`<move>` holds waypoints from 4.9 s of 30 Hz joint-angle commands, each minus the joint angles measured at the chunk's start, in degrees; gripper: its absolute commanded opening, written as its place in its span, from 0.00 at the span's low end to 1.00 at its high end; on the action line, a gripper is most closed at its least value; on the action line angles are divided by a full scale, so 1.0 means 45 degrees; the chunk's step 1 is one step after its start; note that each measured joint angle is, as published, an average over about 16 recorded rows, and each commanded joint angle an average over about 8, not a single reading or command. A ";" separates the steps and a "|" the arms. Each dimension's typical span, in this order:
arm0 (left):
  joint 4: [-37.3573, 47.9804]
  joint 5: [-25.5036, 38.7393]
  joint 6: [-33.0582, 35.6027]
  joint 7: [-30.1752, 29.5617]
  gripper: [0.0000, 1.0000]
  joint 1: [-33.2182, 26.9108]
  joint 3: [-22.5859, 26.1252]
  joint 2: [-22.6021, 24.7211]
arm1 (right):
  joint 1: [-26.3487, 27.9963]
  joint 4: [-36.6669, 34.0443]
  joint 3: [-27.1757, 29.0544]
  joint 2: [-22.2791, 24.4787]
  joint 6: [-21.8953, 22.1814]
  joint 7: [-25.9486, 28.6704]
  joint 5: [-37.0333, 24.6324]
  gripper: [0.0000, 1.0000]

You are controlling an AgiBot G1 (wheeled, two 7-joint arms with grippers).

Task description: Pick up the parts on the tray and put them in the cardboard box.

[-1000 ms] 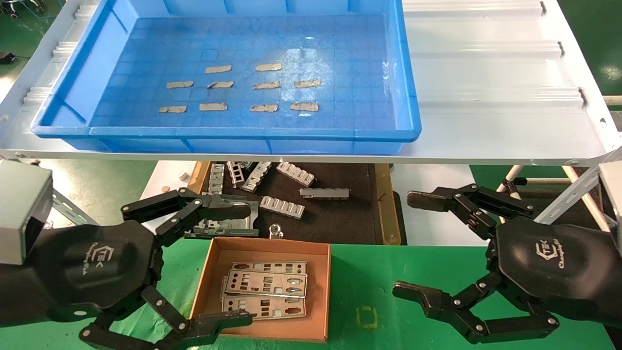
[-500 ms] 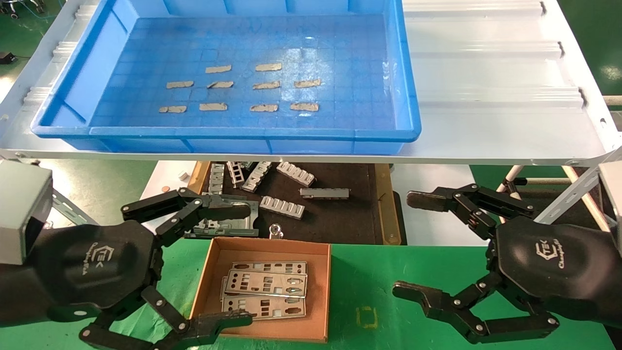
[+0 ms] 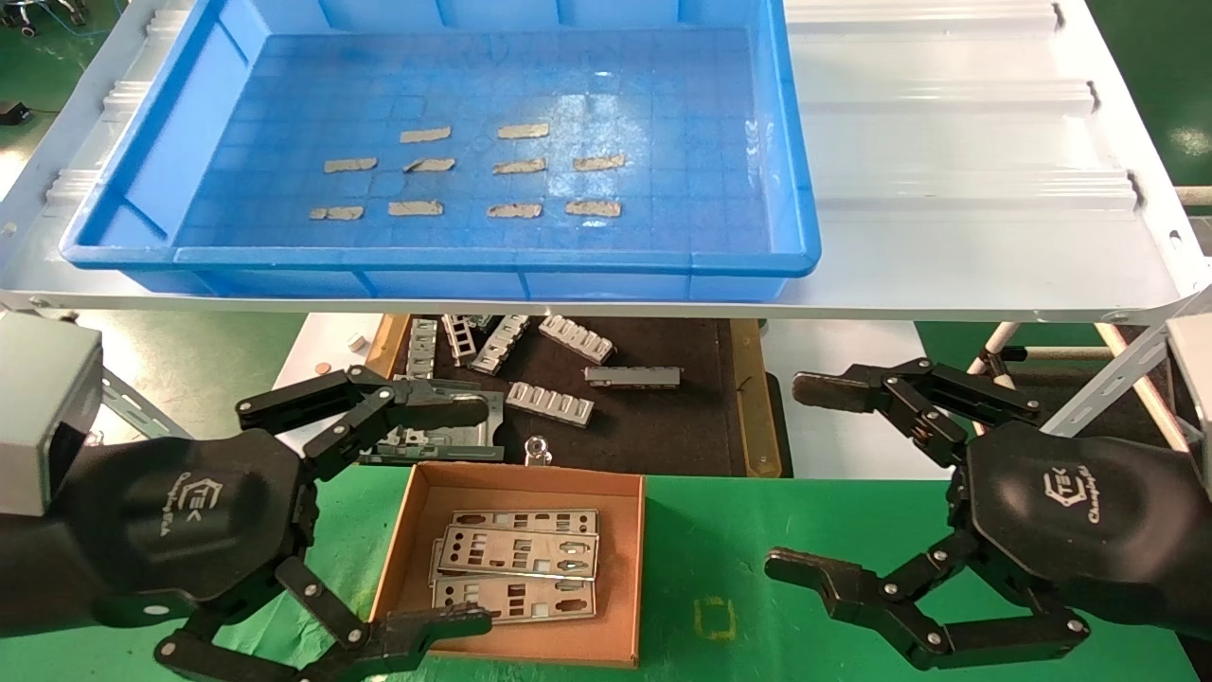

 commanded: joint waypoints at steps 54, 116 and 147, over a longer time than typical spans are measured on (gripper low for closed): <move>0.0000 0.0000 0.0000 0.0000 1.00 0.0000 0.0000 0.0000 | 0.0000 0.0000 0.0000 0.0000 0.0000 0.0000 0.0000 1.00; 0.0000 0.0000 0.0000 0.0000 1.00 0.0000 0.0000 0.0000 | 0.0000 0.0000 0.0000 0.0000 0.0000 0.0000 0.0000 1.00; 0.0000 0.0000 0.0000 0.0000 1.00 0.0000 0.0000 0.0000 | 0.0000 0.0000 0.0000 0.0000 0.0000 0.0000 0.0000 1.00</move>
